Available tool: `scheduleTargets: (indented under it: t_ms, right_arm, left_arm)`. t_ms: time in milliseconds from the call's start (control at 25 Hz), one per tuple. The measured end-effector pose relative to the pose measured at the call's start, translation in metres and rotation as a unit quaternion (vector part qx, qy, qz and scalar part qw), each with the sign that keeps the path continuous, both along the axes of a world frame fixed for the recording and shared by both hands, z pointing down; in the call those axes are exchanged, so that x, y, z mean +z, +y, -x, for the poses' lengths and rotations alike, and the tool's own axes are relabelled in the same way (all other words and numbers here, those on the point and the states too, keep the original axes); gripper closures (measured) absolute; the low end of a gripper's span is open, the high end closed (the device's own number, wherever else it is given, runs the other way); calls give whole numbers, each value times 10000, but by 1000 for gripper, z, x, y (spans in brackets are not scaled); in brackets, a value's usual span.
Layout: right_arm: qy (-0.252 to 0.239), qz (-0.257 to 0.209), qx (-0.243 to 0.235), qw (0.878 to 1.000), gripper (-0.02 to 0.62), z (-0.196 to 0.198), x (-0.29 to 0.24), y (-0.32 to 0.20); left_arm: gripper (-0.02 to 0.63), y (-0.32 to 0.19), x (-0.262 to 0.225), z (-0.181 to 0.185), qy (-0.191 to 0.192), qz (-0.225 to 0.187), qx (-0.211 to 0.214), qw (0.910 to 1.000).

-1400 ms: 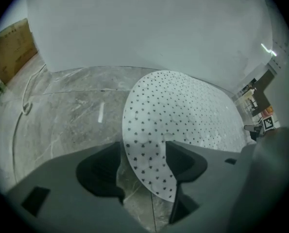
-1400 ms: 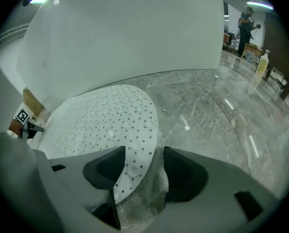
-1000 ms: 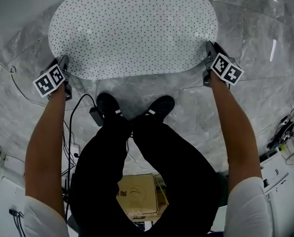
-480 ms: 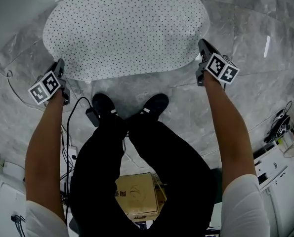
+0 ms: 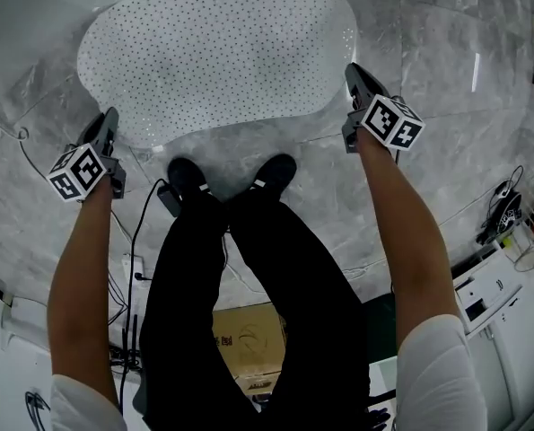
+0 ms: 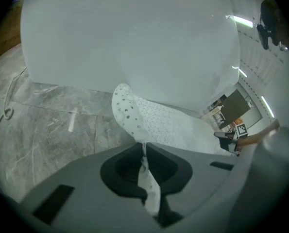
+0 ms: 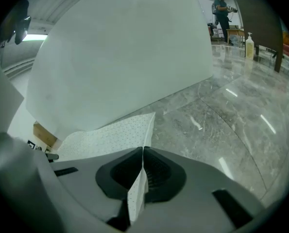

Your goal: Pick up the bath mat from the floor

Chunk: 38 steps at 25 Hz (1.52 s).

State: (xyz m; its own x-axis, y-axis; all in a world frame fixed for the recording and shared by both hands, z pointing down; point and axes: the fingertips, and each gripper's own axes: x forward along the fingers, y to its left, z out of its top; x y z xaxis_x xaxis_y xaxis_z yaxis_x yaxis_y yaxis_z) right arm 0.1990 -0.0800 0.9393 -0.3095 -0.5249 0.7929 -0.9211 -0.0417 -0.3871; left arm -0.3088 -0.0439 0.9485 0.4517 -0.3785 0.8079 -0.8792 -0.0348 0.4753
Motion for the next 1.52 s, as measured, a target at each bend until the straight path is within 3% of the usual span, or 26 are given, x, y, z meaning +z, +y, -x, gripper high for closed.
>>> scheduleTargets:
  t_ms: [440,640,960,1120,1360,1520]
  right_arm:
    - [-881,-316,-93,9956,561,80,-175,-9]
    - [-1073,-651,-182,9919,563,103,-298,-1]
    - [-1405,-1668,-225,9757,563,111,-549,20]
    - [-1379,-2390,-639,9590,563,113,-680,28]
    - [-1532,-3302,-1071,9252,565,114,-843,38]
    - [-1715,-3776,-1164,9025,566,103,-925,58]
  left_arm:
    - [581,-23,-199,-73,859,-512,615,9931]
    - [581,-16,-328,-73,912,-962,1140,9846]
    - [581,2,-560,-51,1225,-1609,1175,9723]
    - [581,3,-682,-57,1298,-2273,1186,9578]
    - [581,1,-852,-84,1481,-3324,1274,9227]
    - [581,16,-944,-107,1351,-3913,1387,8996]
